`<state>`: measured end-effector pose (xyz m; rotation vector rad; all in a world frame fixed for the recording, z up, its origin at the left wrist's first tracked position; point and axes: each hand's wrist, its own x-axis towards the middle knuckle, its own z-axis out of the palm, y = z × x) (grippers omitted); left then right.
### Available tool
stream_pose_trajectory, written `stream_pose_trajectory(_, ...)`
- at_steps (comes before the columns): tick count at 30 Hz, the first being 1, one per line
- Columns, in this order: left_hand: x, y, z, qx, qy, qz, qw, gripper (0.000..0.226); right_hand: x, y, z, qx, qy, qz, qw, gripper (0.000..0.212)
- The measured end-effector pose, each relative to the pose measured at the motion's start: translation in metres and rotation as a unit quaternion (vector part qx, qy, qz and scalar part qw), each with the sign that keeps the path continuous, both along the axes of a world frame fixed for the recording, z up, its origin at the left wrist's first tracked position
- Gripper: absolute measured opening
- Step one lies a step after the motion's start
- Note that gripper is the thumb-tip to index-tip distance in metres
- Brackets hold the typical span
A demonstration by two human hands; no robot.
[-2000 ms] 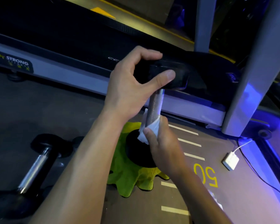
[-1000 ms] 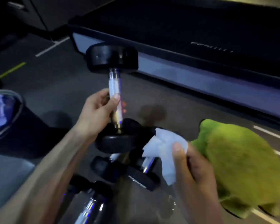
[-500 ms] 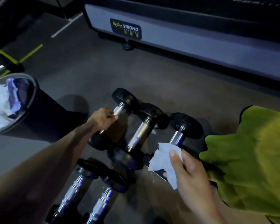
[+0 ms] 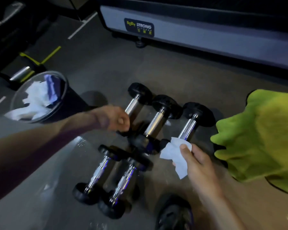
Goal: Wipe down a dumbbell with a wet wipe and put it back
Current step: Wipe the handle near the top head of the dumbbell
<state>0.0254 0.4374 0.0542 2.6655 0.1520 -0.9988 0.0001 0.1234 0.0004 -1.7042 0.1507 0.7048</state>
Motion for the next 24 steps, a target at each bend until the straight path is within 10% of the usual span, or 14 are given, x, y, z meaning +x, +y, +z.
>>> stream_pose_trajectory(12,-0.151,-0.049,-0.148,-0.158,0.013,0.358,0.92,0.02,-0.09,-0.043,-0.009,-0.03,-0.007,0.091,0.995,0.021)
stream_pose_trajectory(17,-0.157,-0.073,-0.176,-0.223,-0.015,0.433,0.873,0.014,-0.095,-0.058,-0.02,-0.073,-0.082,0.12,0.987,0.055)
stream_pose_trajectory(24,-0.166,-0.109,-0.132,-0.297,-0.145,0.416,0.848,0.02,-0.059,-0.089,0.027,-0.125,-0.211,0.178,0.953,0.025)
